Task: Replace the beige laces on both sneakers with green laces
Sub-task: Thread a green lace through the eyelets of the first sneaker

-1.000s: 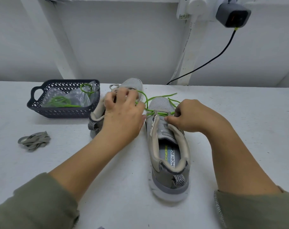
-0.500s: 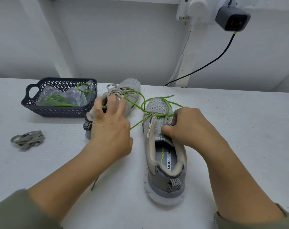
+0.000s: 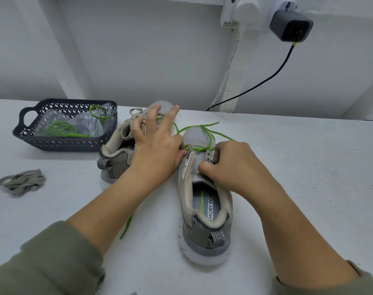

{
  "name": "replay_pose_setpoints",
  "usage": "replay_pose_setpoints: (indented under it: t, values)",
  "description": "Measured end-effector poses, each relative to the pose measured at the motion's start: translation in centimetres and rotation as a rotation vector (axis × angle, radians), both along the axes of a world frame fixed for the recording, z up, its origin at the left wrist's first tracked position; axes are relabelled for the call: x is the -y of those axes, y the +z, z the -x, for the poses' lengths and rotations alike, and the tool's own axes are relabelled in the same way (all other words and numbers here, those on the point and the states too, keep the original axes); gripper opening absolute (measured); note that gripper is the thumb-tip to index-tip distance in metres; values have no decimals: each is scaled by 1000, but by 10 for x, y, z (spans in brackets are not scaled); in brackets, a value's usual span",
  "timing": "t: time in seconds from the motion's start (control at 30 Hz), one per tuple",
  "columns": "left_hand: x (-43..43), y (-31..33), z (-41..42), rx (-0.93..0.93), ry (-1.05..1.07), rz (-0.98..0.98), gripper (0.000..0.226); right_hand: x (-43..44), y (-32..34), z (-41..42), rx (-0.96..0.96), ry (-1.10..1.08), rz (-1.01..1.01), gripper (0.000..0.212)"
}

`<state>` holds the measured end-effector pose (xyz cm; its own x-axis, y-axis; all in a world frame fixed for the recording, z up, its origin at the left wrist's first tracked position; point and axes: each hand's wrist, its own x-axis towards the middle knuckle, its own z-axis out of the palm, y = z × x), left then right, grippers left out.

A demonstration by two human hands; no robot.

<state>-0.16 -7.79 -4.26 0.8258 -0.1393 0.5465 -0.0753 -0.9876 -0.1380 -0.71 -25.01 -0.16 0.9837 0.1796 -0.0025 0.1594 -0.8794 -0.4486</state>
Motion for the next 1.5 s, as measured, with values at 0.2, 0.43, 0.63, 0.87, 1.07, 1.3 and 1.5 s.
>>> replay_pose_setpoints:
  t: [0.2,0.43,0.63,0.87,1.07,1.3,1.5]
  values:
    - [0,-1,-3,-99,-22,-43,14,-2,-3,3,9,-18,5,26]
    - [-8,11,35,-235,337,-248,44,-5,-7,4,17,-41,14,28]
    - [0,11,1,-170,-5,-136,20,-6,-7,5,30,-18,20,28]
    - [-9,11,29,-253,226,-232,51,-5,-9,3,9,-26,2,28]
    - [-1,12,4,-130,52,-142,27,-7,-10,3,22,-18,7,29]
    - [-4,9,17,-176,167,-148,32,-6,-9,5,10,-32,-37,27]
    - [3,10,6,-179,127,-165,29,-7,-9,5,6,-31,-25,28]
